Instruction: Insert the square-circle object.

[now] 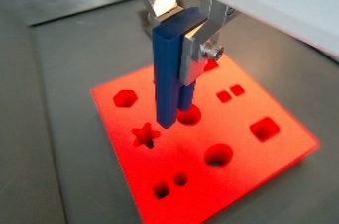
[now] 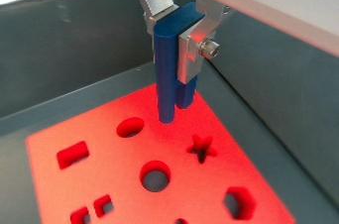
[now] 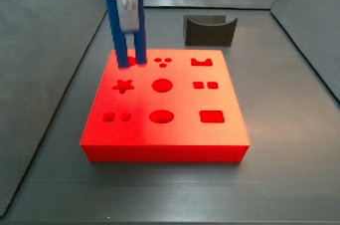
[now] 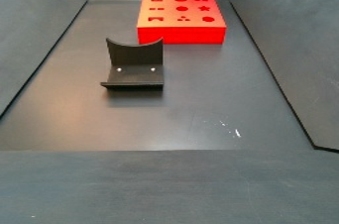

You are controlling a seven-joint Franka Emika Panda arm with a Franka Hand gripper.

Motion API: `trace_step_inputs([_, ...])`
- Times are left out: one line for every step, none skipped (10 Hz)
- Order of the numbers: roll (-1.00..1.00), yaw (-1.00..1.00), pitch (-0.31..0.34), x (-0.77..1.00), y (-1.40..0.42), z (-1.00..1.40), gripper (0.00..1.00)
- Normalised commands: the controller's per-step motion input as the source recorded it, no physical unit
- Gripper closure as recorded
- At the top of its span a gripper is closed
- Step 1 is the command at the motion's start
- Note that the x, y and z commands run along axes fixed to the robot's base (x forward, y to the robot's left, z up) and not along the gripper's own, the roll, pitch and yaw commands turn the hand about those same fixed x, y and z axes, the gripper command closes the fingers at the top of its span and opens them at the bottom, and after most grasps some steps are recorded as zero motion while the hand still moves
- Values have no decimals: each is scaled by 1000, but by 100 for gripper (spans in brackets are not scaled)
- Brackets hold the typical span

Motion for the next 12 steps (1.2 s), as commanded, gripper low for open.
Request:
trace_step_inputs([0, -866, -37, 0, -294, -463, 100])
trace_step_inputs([-57, -786, -37, -63, -289, -463, 100])
trace_step_inputs([-81, -751, -59, -89, -306, -457, 100])
trace_step_inputs([-26, -720, -33, -86, -366, -360, 100])
trace_step_inputs([-49, -706, -39, -123, -206, -234, 100])
trace_step_inputs([-21, -123, 0, 0, 0, -166, 100])
trace_step_inputs([-13, -43, 0, 0, 0, -183, 100])
trace_step_inputs([-181, 0, -44, -29, 0, -223, 100])
trace_step_inputs([-249, 0, -73, -66, -60, -209, 100])
trace_step_inputs([-213, 3, -77, -123, -103, -143, 100])
trace_step_inputs([-177, 0, -76, -140, 0, -57, 100])
trace_step_inputs([-91, 0, -67, -151, 0, -69, 100])
